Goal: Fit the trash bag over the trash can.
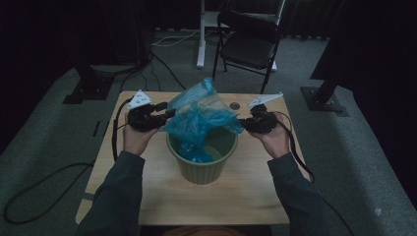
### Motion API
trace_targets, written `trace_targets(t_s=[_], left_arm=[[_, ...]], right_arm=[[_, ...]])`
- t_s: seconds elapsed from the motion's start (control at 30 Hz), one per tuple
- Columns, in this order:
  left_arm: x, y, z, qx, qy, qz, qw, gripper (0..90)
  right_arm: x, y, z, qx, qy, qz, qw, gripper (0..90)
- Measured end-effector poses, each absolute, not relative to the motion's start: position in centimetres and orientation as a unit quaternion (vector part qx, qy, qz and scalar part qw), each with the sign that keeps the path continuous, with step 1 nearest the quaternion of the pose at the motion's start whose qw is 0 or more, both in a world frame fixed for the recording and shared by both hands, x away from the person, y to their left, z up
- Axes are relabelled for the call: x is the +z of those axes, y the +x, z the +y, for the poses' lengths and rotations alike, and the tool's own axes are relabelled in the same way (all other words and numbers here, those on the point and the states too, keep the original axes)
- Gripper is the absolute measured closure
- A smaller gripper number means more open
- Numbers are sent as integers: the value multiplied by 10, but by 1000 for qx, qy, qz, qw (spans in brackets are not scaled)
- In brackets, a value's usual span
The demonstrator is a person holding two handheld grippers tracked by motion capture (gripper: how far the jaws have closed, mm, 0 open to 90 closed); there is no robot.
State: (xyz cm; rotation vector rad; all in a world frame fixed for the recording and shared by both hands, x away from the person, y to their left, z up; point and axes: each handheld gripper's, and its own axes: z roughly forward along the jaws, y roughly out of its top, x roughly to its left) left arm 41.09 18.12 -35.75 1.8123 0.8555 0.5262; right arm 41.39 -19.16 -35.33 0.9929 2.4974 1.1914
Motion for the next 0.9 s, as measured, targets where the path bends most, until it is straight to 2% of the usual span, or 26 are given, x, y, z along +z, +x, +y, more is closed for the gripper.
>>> trace_targets(t_s=[0.17, 0.3, 0.67, 0.9], left_arm=[[-364, 426, 182, 211, 743, 397, 496, 764], [-374, 431, 191, 198, 739, 423, 486, 864], [-408, 427, 213, 151, 742, 451, 473, 880], [-420, 423, 217, 139, 742, 457, 471, 875]], right_arm=[[-354, 413, -195, 402, 337, 845, 102, 900], [-356, 413, -199, 398, 340, 846, 101, 900], [-370, 414, -204, 385, 349, 850, 91, 900], [-377, 414, -206, 381, 352, 851, 86, 900]])
